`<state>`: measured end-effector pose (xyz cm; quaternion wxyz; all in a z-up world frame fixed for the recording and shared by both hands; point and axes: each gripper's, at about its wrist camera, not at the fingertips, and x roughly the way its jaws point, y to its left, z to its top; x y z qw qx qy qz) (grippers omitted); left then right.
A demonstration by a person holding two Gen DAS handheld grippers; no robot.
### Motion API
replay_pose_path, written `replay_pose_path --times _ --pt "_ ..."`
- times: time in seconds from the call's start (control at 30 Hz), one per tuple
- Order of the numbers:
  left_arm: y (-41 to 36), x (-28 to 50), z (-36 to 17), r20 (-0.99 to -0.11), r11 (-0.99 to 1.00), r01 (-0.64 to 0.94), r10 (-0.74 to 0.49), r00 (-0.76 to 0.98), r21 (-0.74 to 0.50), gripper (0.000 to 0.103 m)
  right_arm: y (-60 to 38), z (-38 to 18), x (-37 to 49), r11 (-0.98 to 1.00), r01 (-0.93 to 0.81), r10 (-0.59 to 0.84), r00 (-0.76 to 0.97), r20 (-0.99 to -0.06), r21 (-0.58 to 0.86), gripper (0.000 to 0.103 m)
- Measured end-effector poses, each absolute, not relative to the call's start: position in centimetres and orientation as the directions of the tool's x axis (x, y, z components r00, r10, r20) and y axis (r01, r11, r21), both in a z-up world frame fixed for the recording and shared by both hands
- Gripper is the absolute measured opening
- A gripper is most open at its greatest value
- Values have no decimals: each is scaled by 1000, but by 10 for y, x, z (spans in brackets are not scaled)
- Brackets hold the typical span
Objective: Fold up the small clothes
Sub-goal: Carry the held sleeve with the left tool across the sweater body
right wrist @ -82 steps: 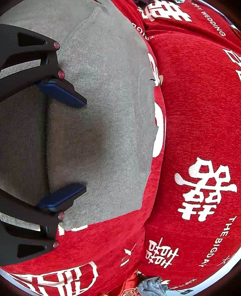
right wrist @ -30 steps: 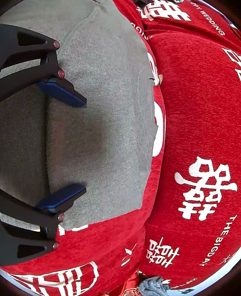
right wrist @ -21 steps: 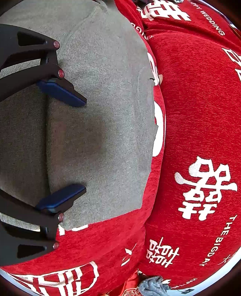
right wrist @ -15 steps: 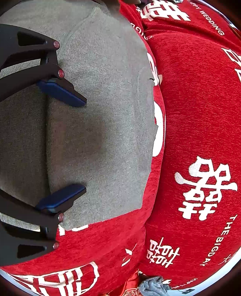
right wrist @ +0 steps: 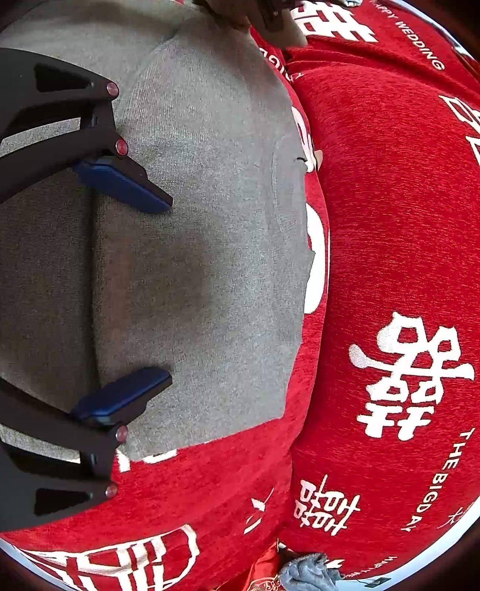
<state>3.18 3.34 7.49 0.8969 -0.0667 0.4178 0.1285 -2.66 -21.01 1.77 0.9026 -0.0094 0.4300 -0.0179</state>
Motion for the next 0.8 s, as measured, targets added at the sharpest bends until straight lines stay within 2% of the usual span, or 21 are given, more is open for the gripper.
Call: replay_pose_path --times 0.57,0.8 --pt "-61 25 82 -759 992 -120 107 642 38 10 -218 22 -30 1000 -2 18 622 -783 22 89" --pt "-97 15 91 -744 997 -28 76 664 77 10 -228 30 -50 999 -29 -3 643 -766 -28 89"
